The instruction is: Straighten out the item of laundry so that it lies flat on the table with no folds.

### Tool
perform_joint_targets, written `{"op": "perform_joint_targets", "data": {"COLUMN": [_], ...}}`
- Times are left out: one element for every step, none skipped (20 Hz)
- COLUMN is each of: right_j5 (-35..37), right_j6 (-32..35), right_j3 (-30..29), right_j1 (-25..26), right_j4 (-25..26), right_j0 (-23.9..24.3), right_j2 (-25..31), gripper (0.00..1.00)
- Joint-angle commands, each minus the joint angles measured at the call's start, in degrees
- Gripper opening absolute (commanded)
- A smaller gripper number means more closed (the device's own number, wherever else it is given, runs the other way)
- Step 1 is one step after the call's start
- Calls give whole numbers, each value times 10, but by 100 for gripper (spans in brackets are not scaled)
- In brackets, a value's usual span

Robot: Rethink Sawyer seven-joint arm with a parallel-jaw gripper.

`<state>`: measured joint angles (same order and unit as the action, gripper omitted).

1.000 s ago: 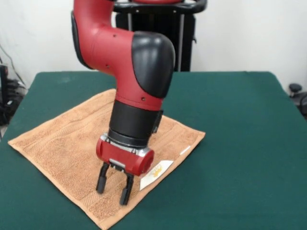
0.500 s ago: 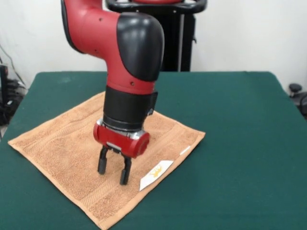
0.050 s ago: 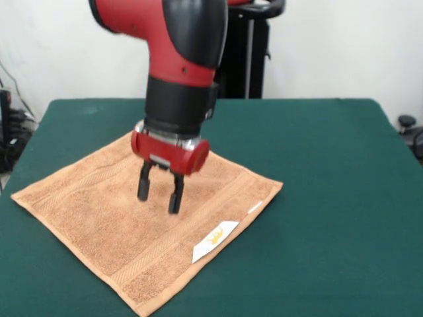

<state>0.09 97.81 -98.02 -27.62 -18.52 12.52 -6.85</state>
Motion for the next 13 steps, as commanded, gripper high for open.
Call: {"op": "perform_joint_targets", "data": {"right_j5": [98, 112, 124, 138, 146, 151, 146, 138, 126, 123, 121, 130, 139], "right_j6": [72, 69, 68, 65, 63, 59, 57, 56, 55, 53, 52, 48, 39], "right_j3": [-136, -140, -145, -146, -151, -151, -155, -161, -162, -163, -160, -153, -147], "right_j1": [-88, -99, -112, -122, -132, -138, -141, -144, -143, -148, -149, -153, -155], "right_j4": [37, 39, 41, 42, 44, 48, 53, 60, 67, 74, 81, 86, 95], "right_j0": [5, 4, 2, -1, -4, -6, -5, -2, -3, -7, -12, -19, -22], "right_j2": [79, 77, 75, 71, 68, 65, 66, 68, 67, 62, 56, 46, 41], "gripper": [100, 100, 100, 100, 100, 100, 100, 100, 100, 100, 100, 100, 100]}}
